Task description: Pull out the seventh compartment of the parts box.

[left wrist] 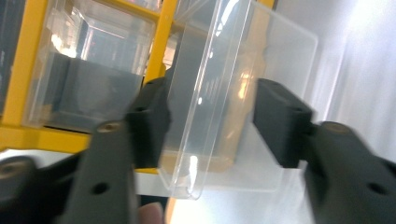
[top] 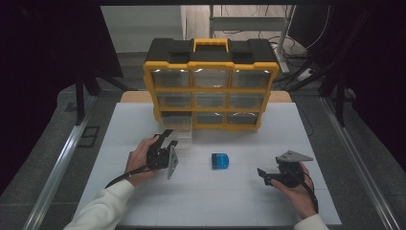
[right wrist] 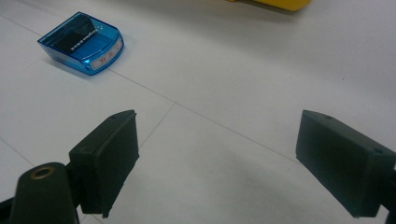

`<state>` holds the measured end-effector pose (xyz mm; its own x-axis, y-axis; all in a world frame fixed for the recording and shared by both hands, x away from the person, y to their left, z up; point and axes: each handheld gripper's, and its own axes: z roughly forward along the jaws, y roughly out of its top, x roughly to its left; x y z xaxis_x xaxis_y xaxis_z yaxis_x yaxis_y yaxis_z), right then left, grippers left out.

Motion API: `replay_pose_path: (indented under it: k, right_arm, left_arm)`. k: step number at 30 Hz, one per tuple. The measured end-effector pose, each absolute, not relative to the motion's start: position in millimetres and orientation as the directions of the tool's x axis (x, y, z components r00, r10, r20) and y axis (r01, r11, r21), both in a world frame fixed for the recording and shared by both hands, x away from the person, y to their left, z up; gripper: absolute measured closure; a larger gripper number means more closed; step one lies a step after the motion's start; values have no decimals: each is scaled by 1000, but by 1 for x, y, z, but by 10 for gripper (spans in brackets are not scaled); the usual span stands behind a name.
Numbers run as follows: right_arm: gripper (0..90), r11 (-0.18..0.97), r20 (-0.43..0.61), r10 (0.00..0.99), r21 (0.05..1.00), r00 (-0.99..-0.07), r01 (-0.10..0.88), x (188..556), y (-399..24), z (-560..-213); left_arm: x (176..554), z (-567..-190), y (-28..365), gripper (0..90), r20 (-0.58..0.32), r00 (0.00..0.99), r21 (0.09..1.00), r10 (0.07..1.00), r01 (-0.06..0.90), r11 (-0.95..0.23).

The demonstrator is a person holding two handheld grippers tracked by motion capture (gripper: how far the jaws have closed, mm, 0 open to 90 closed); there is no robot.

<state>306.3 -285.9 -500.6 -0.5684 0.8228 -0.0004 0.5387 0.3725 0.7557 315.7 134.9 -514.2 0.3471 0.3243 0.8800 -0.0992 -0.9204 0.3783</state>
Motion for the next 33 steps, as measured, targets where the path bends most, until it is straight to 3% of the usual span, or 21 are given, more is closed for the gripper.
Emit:
replay_pose_path:
  k: [5, 8, 11, 19, 33]
  right_arm:
    - [137, 374, -2, 823, 755, -569, 538, 306, -286, -500]
    - [137, 374, 0, 822, 754, -570, 539, 306, -285, -501]
    - [137, 375, 0, 821, 754, -570, 540, 306, -285, -501]
    - [137, 377, -1, 820, 753, -573, 538, 307, -285, -501]
    - [137, 377, 2, 819, 752, -574, 540, 307, -285, -501]
  left_arm:
    - [312, -505, 136, 256, 815, 410, 483, 409, -93, -870]
    - [313, -501, 138, 209, 761, 449, 553, 468, -72, -830]
    - [314, -497, 142, 186, 678, 498, 630, 541, -14, -777]
    - [313, -483, 151, 133, 475, 618, 753, 626, 83, -653]
    - [319, -467, 158, 71, 119, 762, 835, 636, 270, -480]
